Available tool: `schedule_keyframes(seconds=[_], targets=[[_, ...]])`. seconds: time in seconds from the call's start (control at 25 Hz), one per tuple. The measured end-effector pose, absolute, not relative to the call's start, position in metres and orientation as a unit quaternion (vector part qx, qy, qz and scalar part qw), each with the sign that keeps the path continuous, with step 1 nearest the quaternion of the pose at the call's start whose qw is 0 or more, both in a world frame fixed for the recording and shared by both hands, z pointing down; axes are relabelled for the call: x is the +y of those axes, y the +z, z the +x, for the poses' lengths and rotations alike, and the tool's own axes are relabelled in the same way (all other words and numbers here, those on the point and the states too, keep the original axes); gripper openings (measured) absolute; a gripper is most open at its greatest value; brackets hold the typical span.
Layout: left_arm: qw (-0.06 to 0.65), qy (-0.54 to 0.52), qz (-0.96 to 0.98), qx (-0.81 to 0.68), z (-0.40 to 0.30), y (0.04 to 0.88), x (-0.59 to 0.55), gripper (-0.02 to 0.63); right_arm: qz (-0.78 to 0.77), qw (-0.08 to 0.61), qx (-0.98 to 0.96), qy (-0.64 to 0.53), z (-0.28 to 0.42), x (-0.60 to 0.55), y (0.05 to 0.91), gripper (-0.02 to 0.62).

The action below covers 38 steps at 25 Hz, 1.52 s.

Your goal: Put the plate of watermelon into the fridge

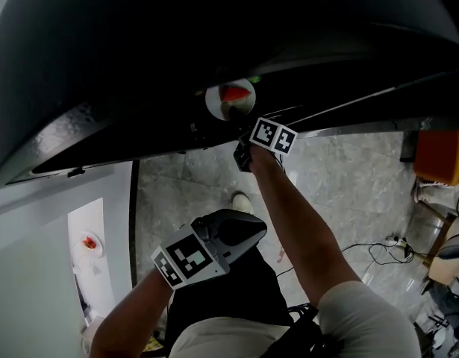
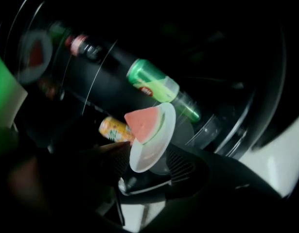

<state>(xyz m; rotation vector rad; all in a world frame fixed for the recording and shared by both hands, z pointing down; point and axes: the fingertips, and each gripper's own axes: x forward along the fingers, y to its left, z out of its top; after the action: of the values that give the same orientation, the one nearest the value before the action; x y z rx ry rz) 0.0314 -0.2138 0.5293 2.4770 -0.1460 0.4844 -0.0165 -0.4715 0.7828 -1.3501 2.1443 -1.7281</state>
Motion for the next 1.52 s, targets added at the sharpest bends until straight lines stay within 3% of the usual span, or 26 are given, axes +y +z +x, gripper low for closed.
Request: schedule_keyframes(seconds=[0.36,0.6,1.04,1.52], targets=[[0.309,0.181,0.932,-0.052,0.030,0.531,-0.202,0.017,-0.418,-0.167,0.799,-0.399,-0.026,-0.457,0.791,0.288],[0.314,0.177,0.931,-0.053,0.028,0.529,-0.195,0.017,-0.403,-0.284,0.810,-0.318,-0.027,-0.448,0.797,0.293],[0.314,0.175,0.931,-0.055,0.023,0.530,-0.191,0.015,-0.411,-0.377,0.779,-0.287,-0.017,-0.443,0.805,0.291],[0.310,0.169,0.934,-0.054,0.022,0.516,-0.176,0.017,-0.417,-0.384,0.774,-0.282,0.006,-0.417,0.791,0.291]])
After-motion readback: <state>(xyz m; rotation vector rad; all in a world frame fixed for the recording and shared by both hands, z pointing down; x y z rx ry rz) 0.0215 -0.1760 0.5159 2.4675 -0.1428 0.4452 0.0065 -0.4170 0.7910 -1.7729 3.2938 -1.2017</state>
